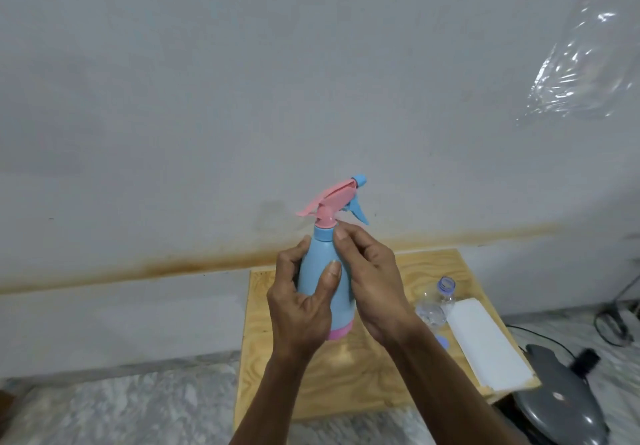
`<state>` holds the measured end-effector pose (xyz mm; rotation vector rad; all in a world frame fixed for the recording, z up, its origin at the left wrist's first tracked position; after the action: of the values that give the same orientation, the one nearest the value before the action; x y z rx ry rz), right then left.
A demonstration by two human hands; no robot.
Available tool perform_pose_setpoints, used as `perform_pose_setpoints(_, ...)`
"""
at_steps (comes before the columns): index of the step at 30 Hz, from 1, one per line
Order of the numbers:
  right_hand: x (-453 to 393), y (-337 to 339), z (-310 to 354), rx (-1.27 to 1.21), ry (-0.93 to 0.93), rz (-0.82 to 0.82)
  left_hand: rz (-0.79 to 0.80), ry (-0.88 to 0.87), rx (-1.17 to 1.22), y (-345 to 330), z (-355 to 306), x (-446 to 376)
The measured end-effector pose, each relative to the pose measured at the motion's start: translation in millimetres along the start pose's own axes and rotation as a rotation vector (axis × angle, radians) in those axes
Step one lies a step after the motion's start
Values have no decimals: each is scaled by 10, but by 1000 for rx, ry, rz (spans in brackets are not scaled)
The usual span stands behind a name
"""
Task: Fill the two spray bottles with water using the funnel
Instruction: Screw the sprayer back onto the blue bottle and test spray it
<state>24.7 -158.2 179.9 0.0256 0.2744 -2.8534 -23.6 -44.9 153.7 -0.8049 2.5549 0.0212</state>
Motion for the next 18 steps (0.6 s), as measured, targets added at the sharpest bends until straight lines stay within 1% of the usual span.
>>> perform_pose_setpoints(6, -21, 39, -49, 39, -35, -4, 12, 27, 8, -42, 10, 5)
perform_pose_setpoints(9, -45, 48, -57, -32, -47, -8, 31, 46, -15, -41, 35, 10)
perform_pose_setpoints(11, -60, 32, -73, -51, -56, 23, 39, 71, -20, -40, 57, 17)
perform_pose_setpoints(13, -67, 17, -85, -37, -51, 34, 28, 84, -19, -39, 56, 26)
perform_pose_setpoints(16, -83, 37, -102, -11, -32, -3, -3, 80, -26, -25, 49, 39)
perform_pose_setpoints(18, -83, 25, -119, -21, -42, 10, -4, 91, -30, -21, 59, 45)
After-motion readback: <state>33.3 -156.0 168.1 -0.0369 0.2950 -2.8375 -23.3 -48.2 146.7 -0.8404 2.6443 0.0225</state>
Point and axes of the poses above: each hand's wrist, its own x-axis away from the middle knuckle, its own y-axis out of the back of the hand, z = x × y, the point moved 6 cm from there along -x, towards the middle knuckle, and after that the axes turned 4 degrees about x, right-handed, at the moved point
